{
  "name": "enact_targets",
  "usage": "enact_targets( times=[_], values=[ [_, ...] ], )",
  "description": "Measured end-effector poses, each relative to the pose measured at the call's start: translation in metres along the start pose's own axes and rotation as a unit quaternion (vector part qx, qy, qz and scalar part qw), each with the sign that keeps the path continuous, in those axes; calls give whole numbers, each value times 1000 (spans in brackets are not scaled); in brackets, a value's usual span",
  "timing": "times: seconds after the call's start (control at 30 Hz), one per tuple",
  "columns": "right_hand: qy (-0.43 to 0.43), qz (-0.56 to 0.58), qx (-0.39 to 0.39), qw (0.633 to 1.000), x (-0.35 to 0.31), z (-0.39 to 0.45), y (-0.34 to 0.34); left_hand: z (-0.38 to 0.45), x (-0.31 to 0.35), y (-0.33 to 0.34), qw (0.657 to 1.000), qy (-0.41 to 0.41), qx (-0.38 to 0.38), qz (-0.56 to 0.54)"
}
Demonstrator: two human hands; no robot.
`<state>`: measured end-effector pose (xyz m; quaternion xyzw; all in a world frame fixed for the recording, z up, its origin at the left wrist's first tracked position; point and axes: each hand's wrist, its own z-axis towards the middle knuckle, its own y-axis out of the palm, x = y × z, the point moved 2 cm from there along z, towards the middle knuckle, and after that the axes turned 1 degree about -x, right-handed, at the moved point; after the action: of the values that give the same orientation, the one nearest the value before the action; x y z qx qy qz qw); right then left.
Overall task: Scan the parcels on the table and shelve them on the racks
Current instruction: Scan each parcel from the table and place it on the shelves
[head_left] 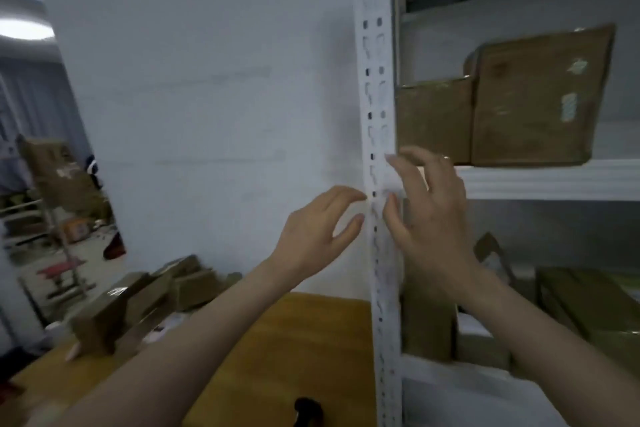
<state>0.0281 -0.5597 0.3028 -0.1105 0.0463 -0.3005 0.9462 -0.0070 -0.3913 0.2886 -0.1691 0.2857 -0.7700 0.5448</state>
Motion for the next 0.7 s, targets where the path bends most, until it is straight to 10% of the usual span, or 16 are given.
enact_targets(
  times=[0.3,0.7],
  values=[
    [79,104,-462,877,-114,-122,163,-213,-118,-4,900,-220,-352,129],
    [194,115,-602,766,-268,-195,316,-416,-297,-99,822,-373,-413,119]
  ],
)
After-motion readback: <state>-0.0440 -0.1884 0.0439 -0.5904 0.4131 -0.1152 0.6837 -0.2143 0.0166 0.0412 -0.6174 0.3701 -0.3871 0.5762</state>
